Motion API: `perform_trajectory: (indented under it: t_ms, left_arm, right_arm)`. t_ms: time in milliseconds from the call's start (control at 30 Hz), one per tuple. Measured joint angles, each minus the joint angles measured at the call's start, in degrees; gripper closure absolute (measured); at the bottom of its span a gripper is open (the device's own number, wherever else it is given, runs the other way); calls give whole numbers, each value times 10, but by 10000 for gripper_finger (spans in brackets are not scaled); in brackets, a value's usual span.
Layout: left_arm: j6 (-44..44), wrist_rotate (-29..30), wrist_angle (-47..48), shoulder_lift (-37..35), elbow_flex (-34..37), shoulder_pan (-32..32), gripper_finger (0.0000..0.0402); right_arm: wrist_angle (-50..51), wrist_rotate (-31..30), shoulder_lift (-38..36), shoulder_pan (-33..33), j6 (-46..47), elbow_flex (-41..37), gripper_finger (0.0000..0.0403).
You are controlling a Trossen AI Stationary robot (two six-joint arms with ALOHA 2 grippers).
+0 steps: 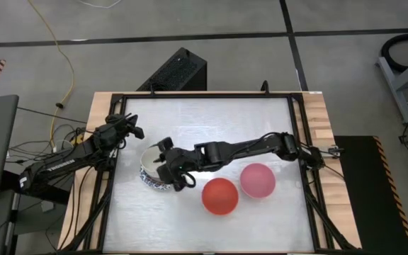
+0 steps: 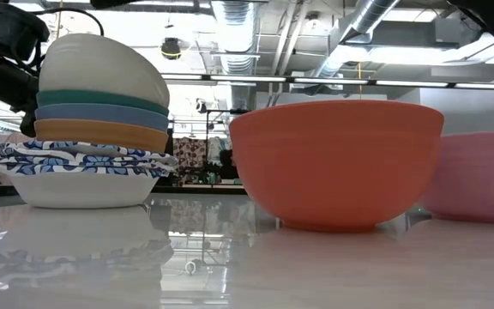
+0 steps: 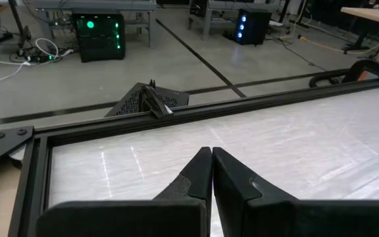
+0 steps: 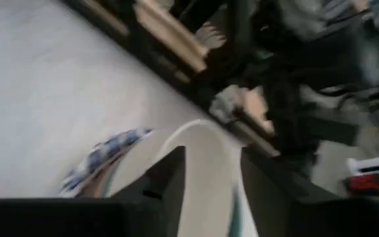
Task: Nest bowls inside each other
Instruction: Stack the white bowl on top of the green bowl
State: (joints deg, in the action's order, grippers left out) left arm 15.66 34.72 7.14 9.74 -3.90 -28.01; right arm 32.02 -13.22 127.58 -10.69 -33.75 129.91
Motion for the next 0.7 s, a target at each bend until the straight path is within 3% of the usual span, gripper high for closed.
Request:
perform_trajectory:
  t_ms: [300, 467, 567, 700]
  left_arm:
    - [0, -14, 0, 2, 0, 0, 401]
    - [0, -17, 0, 8, 0, 0, 401]
    - [1, -29, 0, 11, 0, 0, 401]
    - [0, -31, 0, 15, 0, 0, 401]
  right_arm:
    - [-116, -64, 38, -41, -15, -10, 390]
    - [-152, -113, 84, -47, -24, -8, 383]
    - [-150, -179, 104, -47, -51, -11, 392]
    - [-159, -201, 113, -48, -65, -9, 396]
